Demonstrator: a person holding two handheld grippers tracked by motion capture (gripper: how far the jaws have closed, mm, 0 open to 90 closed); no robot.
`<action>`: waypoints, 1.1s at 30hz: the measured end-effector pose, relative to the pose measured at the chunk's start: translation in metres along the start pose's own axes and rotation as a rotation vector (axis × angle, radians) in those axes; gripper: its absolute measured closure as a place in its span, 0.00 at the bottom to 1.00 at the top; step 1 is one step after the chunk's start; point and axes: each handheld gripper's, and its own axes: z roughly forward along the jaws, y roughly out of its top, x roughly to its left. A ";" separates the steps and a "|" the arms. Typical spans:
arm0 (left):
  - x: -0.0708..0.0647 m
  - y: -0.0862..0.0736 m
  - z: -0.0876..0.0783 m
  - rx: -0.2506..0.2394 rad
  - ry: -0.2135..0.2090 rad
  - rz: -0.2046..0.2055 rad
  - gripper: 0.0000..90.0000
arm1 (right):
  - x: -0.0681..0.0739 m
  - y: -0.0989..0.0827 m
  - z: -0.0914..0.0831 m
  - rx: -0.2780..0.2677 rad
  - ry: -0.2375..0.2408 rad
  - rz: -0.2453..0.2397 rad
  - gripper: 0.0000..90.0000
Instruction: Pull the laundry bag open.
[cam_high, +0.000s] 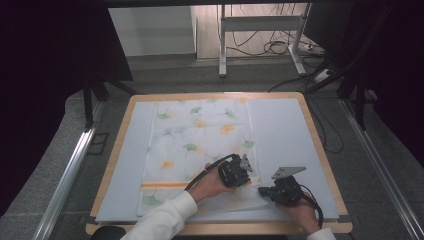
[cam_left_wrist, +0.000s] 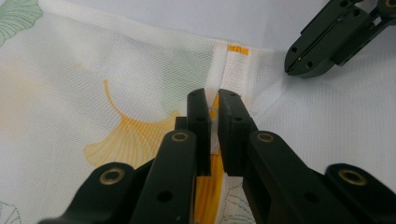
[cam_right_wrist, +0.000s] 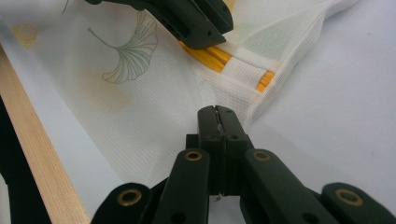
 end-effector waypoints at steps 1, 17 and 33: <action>0.000 0.000 0.000 -0.004 -0.003 -0.002 0.94 | 0.000 0.000 0.000 0.000 0.000 0.000 1.00; 0.003 0.004 0.009 -0.019 -0.012 -0.014 0.94 | -0.008 0.018 0.010 -0.035 -0.080 0.028 0.99; 0.004 -0.005 0.001 0.012 0.022 -0.007 0.94 | -0.014 0.017 0.012 -0.019 -0.044 0.119 1.00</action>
